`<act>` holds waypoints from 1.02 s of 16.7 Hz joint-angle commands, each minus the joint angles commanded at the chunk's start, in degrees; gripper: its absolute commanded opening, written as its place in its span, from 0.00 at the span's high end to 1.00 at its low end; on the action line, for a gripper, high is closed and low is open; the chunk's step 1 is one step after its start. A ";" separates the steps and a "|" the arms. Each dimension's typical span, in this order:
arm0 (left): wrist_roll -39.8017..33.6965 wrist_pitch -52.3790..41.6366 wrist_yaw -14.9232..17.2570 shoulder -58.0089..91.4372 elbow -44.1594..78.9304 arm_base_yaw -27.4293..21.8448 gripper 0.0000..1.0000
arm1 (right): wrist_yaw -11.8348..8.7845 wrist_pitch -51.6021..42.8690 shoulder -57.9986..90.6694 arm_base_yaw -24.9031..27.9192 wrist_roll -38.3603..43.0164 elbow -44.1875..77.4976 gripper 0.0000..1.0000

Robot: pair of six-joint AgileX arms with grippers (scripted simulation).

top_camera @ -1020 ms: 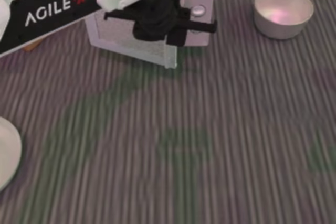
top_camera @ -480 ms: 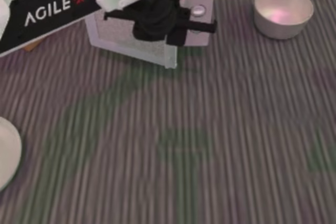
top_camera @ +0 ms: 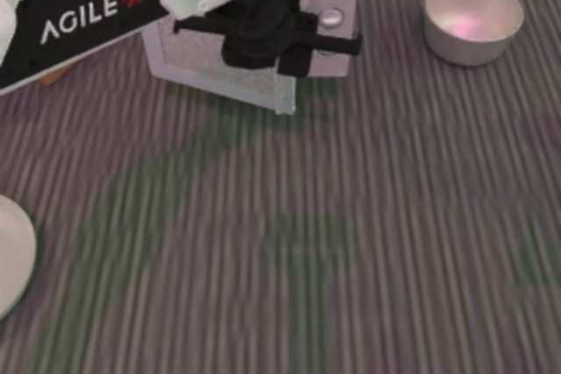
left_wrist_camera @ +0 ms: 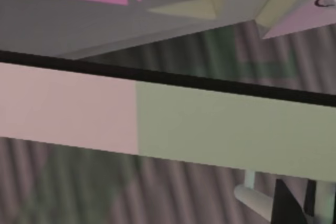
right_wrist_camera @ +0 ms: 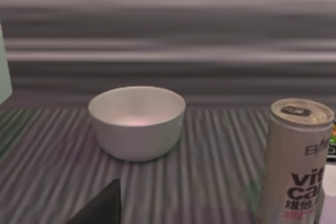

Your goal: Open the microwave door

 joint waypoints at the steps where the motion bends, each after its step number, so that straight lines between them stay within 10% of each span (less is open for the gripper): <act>1: -0.24 0.04 0.37 0.03 0.09 -0.39 1.00 | 0.00 0.00 0.00 0.00 0.00 0.00 0.00; 17: 5.84 3.01 3.20 -4.63 -6.78 1.11 1.00 | 0.00 0.00 0.00 0.00 0.00 0.00 0.00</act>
